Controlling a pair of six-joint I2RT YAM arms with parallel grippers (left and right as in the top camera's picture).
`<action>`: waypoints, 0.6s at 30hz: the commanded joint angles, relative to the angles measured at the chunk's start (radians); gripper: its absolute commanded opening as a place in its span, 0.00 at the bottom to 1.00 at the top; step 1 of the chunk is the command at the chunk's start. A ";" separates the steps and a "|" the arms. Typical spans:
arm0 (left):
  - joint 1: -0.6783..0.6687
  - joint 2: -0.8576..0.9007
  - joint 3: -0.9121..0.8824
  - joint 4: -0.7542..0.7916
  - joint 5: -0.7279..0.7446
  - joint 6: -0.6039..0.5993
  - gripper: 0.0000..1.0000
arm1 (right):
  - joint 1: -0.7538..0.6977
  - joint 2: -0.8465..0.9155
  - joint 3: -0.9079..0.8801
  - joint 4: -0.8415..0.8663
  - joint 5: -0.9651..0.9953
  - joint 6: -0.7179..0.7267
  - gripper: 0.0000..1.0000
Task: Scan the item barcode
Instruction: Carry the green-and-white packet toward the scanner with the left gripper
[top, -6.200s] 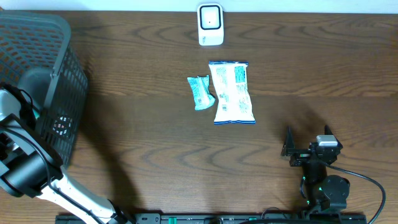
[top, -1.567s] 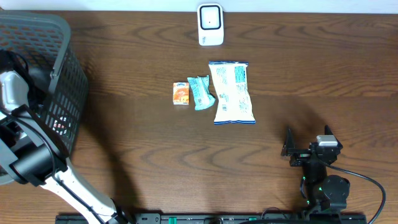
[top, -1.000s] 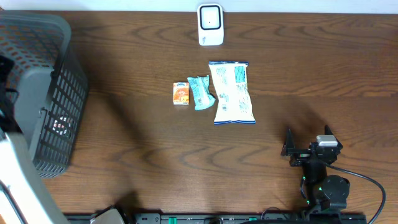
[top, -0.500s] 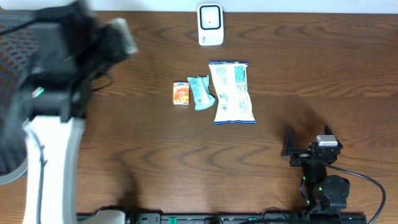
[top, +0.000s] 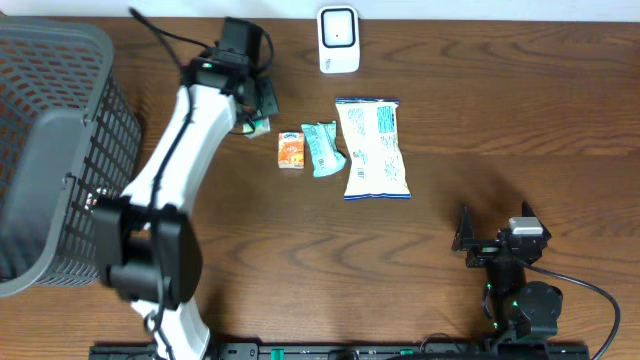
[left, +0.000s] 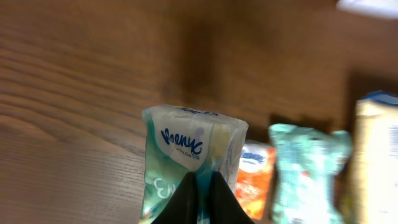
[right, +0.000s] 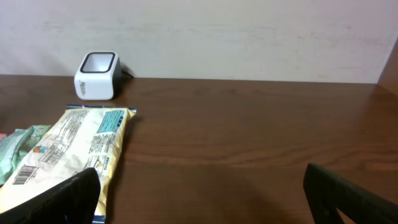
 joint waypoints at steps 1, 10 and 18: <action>-0.020 0.077 -0.006 -0.005 -0.035 0.020 0.07 | 0.008 -0.002 -0.002 -0.005 0.008 0.010 0.99; -0.018 0.105 -0.005 -0.006 -0.035 0.040 0.44 | 0.008 -0.002 -0.002 -0.004 0.008 0.010 0.99; 0.057 -0.072 0.075 -0.039 -0.035 0.073 0.57 | 0.008 0.001 -0.002 -0.004 0.008 0.010 0.99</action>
